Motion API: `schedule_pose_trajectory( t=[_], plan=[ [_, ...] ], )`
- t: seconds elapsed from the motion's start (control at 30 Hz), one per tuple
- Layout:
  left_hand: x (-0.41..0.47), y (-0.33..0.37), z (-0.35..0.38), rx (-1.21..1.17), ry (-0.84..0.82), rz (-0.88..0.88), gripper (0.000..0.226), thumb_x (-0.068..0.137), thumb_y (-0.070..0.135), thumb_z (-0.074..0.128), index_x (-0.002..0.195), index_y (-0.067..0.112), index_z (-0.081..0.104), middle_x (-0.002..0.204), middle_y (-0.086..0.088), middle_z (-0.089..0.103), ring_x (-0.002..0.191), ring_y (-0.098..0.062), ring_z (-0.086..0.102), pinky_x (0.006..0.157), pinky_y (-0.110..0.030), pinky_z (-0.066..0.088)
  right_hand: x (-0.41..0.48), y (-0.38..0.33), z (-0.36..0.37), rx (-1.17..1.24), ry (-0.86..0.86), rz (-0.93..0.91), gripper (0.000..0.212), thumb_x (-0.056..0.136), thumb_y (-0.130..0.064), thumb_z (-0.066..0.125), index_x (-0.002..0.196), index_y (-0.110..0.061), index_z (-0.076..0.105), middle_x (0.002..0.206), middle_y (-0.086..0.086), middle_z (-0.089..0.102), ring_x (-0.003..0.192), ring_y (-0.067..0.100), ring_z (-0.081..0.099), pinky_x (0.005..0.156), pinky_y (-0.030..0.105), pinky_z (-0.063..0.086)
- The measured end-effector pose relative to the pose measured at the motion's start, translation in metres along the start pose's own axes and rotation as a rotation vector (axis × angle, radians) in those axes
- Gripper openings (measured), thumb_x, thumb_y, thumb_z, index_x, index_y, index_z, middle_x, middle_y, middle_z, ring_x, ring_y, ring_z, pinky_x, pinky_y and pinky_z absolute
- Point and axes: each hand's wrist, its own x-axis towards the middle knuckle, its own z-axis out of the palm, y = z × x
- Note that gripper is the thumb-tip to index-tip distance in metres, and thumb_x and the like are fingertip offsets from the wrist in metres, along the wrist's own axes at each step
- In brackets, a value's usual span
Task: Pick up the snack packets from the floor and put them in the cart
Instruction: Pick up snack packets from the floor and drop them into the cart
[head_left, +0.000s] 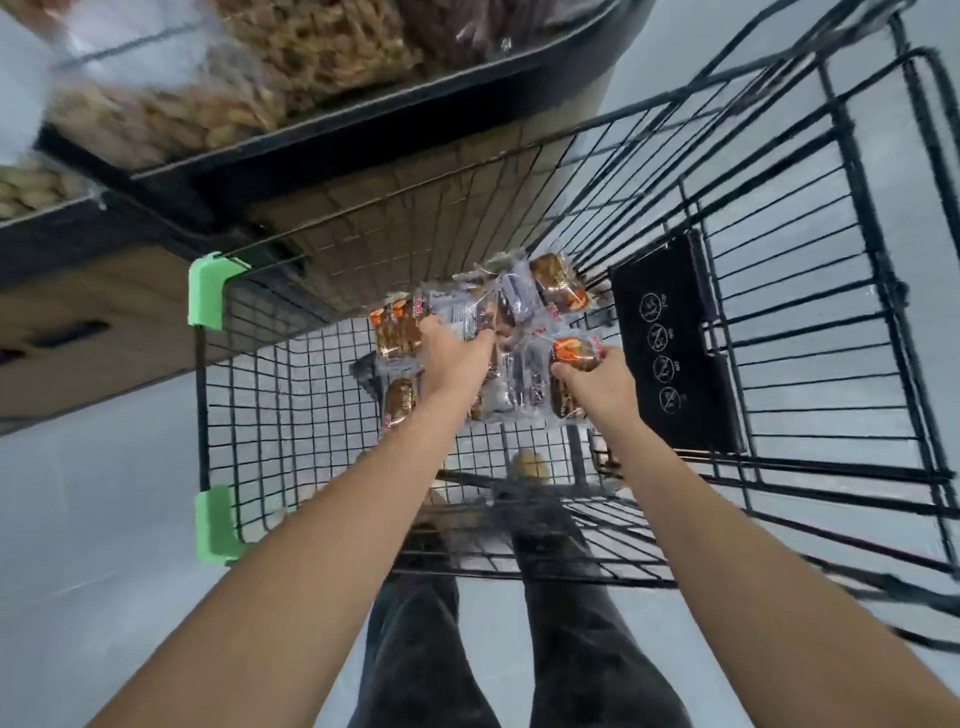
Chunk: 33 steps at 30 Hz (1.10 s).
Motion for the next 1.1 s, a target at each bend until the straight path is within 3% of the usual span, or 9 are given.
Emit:
schedule_pose_trajectory(
  t=[0.13, 0.3, 0.43, 0.53, 0.63, 0.77, 0.87, 1.03, 1.1],
  plan=[
    [0.038, 0.018, 0.032, -0.022, 0.049, -0.060, 0.070, 0.081, 0.023, 0.067, 0.137, 0.019, 0.026, 0.123, -0.008, 0.053, 0.106, -0.024, 0.057, 0.093, -0.040, 0.045, 0.049, 0.009, -0.003, -0.067, -0.072, 0.036, 0.040, 0.084, -0.024, 0.071, 0.113, -0.014, 0.044, 0.087, -0.003, 0.054, 0.070, 0.005, 0.050, 0.057, 0.020, 0.038],
    [0.072, 0.024, 0.060, -0.027, 0.115, -0.110, 0.074, 0.082, 0.024, 0.069, 0.140, 0.015, 0.024, 0.133, -0.008, 0.048, 0.118, -0.026, 0.052, 0.105, -0.043, 0.040, 0.098, 0.019, 0.005, -0.139, -0.106, 0.051, 0.047, 0.084, -0.026, 0.070, 0.119, -0.010, 0.043, 0.092, 0.000, 0.055, 0.077, 0.013, 0.052, 0.071, 0.028, 0.040],
    [0.085, 0.022, 0.066, -0.082, 0.062, -0.109, 0.078, 0.083, 0.020, 0.069, 0.142, 0.016, 0.019, 0.135, -0.008, 0.043, 0.122, -0.024, 0.046, 0.102, -0.032, 0.035, 0.115, 0.022, 0.017, -0.173, -0.138, 0.046, 0.052, 0.083, -0.030, 0.072, 0.121, -0.010, 0.042, 0.098, 0.001, 0.055, 0.090, 0.019, 0.055, 0.077, 0.028, 0.042],
    [0.087, 0.025, 0.062, -0.103, 0.069, -0.098, 0.076, 0.083, 0.019, 0.069, 0.142, 0.013, 0.021, 0.138, -0.010, 0.041, 0.123, -0.026, 0.047, 0.106, -0.035, 0.037, 0.117, 0.022, 0.022, -0.146, -0.173, 0.050, 0.054, 0.083, -0.030, 0.072, 0.123, -0.009, 0.041, 0.100, 0.002, 0.057, 0.091, 0.019, 0.056, 0.077, 0.029, 0.043],
    [0.081, 0.027, 0.056, -0.086, 0.066, -0.072, 0.071, 0.084, 0.017, 0.067, 0.142, 0.011, 0.026, 0.137, -0.008, 0.041, 0.108, -0.018, 0.053, 0.094, -0.026, 0.043, 0.113, 0.020, 0.022, -0.150, -0.181, 0.030, 0.051, 0.084, -0.029, 0.071, 0.121, -0.009, 0.043, 0.109, 0.005, 0.060, 0.099, 0.021, 0.058, 0.082, 0.032, 0.044],
    [0.069, 0.025, 0.046, -0.090, 0.060, -0.026, 0.065, 0.082, 0.013, 0.067, 0.137, 0.016, 0.033, 0.132, -0.010, 0.045, 0.109, -0.031, 0.059, 0.094, -0.042, 0.052, 0.101, 0.015, 0.018, -0.145, -0.204, 0.000, 0.038, 0.086, -0.022, 0.069, 0.115, -0.010, 0.048, 0.106, 0.003, 0.060, 0.098, 0.019, 0.057, 0.083, 0.032, 0.047],
    [0.051, 0.025, 0.034, -0.084, 0.055, 0.021, 0.059, 0.085, 0.013, 0.065, 0.136, 0.012, 0.036, 0.132, -0.004, 0.045, 0.096, -0.020, 0.060, 0.078, -0.028, 0.054, 0.090, 0.009, 0.013, -0.203, -0.181, -0.078, 0.027, 0.087, -0.021, 0.067, 0.107, -0.014, 0.049, 0.103, 0.003, 0.061, 0.098, 0.021, 0.061, 0.087, 0.036, 0.050],
    [0.017, 0.017, 0.010, -0.116, 0.030, 0.073, 0.051, 0.088, 0.010, 0.061, 0.135, 0.010, 0.040, 0.120, 0.007, 0.047, 0.094, -0.003, 0.047, 0.085, -0.017, 0.039, 0.057, -0.011, 0.011, -0.208, -0.233, -0.175, 0.049, 0.090, -0.023, 0.063, 0.133, -0.011, 0.044, 0.107, 0.005, 0.061, 0.078, 0.013, 0.060, 0.071, 0.030, 0.052],
    [0.001, 0.011, -0.004, -0.165, 0.026, 0.064, 0.056, 0.088, 0.013, 0.062, 0.138, 0.011, 0.036, 0.132, 0.002, 0.047, 0.101, -0.004, 0.045, 0.086, -0.019, 0.037, 0.038, -0.022, 0.014, -0.203, -0.272, -0.249, 0.051, 0.091, -0.024, 0.062, 0.137, -0.012, 0.041, 0.115, -0.001, 0.055, 0.082, 0.007, 0.056, 0.075, 0.027, 0.052]
  ],
)
